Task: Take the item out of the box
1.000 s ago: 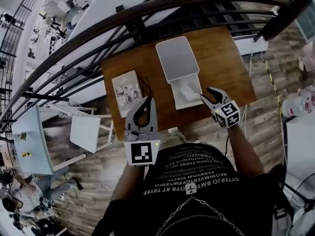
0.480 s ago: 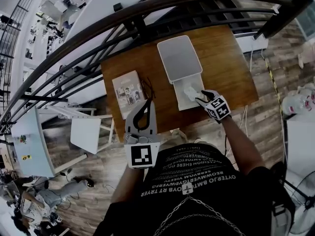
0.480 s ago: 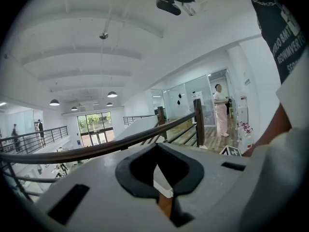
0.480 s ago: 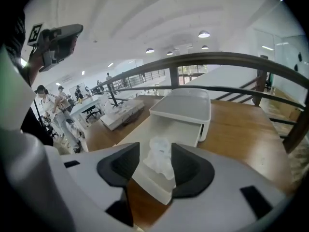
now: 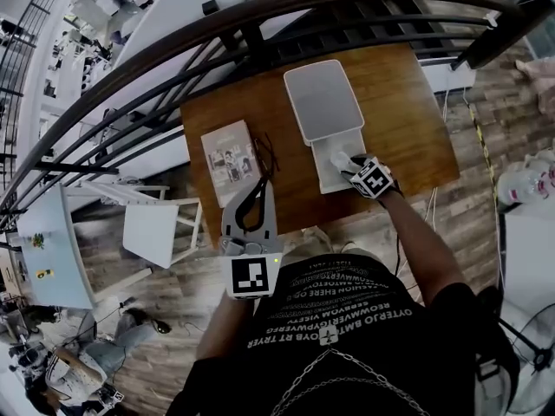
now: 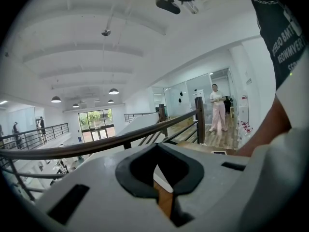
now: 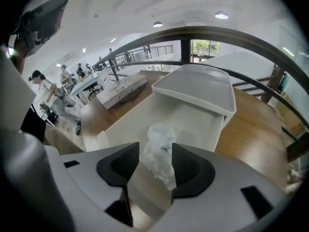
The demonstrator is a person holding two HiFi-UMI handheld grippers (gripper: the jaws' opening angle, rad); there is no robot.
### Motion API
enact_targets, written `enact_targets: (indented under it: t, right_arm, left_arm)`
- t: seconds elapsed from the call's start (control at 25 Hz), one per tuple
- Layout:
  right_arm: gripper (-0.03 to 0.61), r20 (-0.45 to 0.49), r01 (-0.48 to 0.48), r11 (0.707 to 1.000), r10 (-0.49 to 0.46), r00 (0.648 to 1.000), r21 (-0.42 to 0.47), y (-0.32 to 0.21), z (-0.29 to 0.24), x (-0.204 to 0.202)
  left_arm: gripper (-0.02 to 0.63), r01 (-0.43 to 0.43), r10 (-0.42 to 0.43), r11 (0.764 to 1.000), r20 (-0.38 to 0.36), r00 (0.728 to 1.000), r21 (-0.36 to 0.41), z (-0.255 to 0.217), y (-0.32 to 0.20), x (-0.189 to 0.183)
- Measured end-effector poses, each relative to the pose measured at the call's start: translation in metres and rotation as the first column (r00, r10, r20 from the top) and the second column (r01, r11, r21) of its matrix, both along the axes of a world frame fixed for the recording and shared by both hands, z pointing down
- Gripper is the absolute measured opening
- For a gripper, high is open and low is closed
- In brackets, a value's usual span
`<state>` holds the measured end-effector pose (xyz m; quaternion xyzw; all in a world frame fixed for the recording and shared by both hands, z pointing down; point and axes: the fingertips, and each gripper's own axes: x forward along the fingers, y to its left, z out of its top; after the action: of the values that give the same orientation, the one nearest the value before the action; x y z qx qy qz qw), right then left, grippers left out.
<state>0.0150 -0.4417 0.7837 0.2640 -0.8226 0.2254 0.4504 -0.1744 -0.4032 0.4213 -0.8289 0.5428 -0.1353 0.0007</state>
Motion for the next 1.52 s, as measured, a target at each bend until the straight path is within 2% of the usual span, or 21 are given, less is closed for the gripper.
enact_targets:
  t: [0.12,0.24,0.28,0.48,0.6,0.8,1.08,1.32,1.52]
  right_arm:
    - [0.203,-0.081,0.024,1.0,-0.025,0.996,-0.021,-0.002,0.015,-0.001]
    - [0.127,-0.148,0.052,0.999,-0.052,0.988,-0.004,-0.004,0.02,0.0]
    - [0.095,-0.161,0.065,0.998,-0.065,0.985,-0.007,-0.002,0.018,-0.001]
    - [0.054,-0.161,0.09,0.996,-0.088,0.983,0.005,0.002,0.013,-0.001]
    - [0.051,-0.122,0.074,0.997,-0.069,0.99,0.037,0.003,0.004,0.0]
    - [0.05,-0.018,-0.01,0.989,0.012,1.0,0.148,0.001,-0.028,0.009]
    - [0.049,0.142,-0.119,0.971,0.09,0.986,0.209,0.021,-0.083,0.025]
    - [0.051,0.237,-0.182,0.945,0.118,0.964,0.271,0.042,-0.128,0.038]
    - [0.051,0.283,-0.191,0.922,0.094,0.954,0.337,0.061,-0.169,0.044]
  left_arm:
    - [0.006,-0.004,0.004,1.0,0.008,1.0,-0.002,0.002,0.004,-0.002]
    - [0.006,0.017,-0.017,1.0,0.004,1.0,-0.012,0.004,0.011,-0.008]
    - [0.006,0.024,-0.024,1.0,0.002,1.0,-0.012,0.003,0.013,-0.01]
    - [0.006,0.033,-0.033,0.999,0.012,0.999,0.007,-0.001,0.025,-0.012]
    - [0.006,0.04,-0.04,0.999,0.008,0.999,0.008,-0.001,0.032,-0.011]
    - [0.005,0.045,-0.045,0.999,0.006,0.999,0.025,-0.007,0.043,0.0]
    - [0.006,0.048,-0.048,0.997,-0.001,0.999,0.055,-0.025,0.062,0.013]
    - [0.006,0.053,-0.052,0.996,-0.014,0.999,0.074,-0.034,0.082,0.025]
    - [0.006,0.067,-0.066,0.993,-0.017,0.998,0.099,-0.043,0.098,0.035]
